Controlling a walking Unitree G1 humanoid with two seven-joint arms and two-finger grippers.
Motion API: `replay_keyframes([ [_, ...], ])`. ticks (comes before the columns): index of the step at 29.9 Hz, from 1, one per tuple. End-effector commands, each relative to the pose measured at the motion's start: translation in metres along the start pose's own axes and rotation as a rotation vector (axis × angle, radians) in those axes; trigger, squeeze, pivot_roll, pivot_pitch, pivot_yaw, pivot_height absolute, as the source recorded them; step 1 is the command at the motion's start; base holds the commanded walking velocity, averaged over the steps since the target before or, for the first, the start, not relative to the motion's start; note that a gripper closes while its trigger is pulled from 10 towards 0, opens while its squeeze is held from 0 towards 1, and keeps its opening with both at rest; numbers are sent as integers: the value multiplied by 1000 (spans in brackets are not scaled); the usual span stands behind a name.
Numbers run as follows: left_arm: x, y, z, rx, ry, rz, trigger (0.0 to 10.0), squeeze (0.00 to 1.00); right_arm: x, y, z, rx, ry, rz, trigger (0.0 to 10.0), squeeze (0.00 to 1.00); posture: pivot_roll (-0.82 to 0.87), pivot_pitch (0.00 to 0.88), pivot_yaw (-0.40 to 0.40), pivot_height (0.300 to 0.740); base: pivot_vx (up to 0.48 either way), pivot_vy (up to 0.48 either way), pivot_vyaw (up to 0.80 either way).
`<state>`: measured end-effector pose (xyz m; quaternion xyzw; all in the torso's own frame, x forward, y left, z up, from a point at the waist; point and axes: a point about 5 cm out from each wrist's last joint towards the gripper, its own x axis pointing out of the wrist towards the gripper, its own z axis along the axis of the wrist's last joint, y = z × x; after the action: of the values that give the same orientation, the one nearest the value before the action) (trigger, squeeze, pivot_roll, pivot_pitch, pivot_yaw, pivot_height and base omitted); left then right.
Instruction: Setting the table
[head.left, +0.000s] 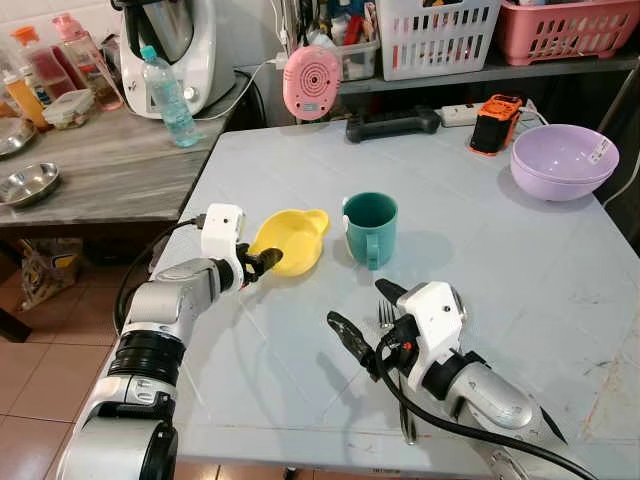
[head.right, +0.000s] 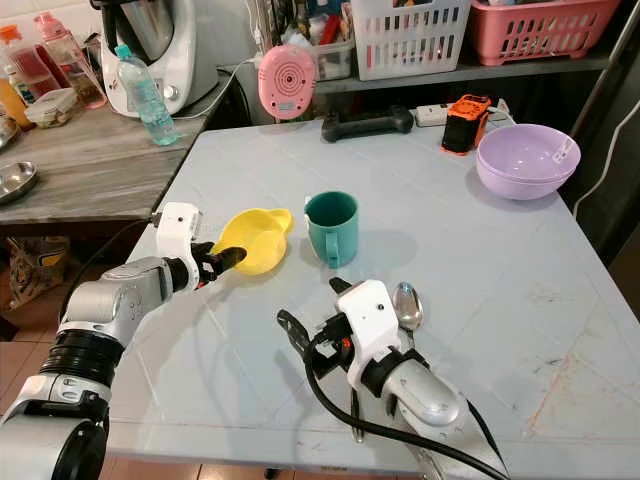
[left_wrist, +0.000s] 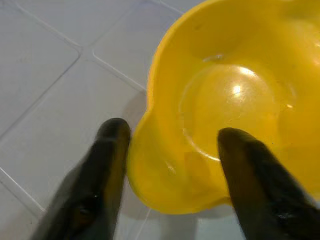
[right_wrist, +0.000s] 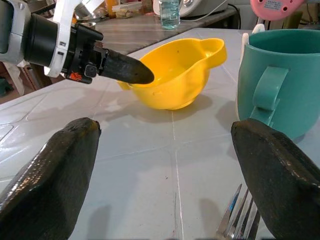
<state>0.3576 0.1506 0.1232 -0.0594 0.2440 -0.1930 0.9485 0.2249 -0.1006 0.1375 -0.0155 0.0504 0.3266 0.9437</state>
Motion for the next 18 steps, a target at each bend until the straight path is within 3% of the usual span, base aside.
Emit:
replay_keyframes([
  [1,-2,4,-1,-20,11,5,0,0,2,3,2,-2,-13,14,10000,212,-78,28,174,740,0,0,0],
  [2,-2,4,-1,-20,11,4,0,0,2,3,2,-1,-13,14,10000,212,-78,28,174,740,0,0,0],
  [3,-2,4,-1,-20,11,4,0,0,2,3,2,-1,-13,14,10000,63,-78,29,175,740,0,0,0],
  [4,-2,4,-1,-30,13,3,0,0,2,4,1,-2,-11,16,10000,0,-78,30,174,740,0,0,0],
  [18,-3,4,-5,-65,28,13,0,0,3,3,1,-5,-7,24,10000,0,-88,37,169,740,0,0,0],
])
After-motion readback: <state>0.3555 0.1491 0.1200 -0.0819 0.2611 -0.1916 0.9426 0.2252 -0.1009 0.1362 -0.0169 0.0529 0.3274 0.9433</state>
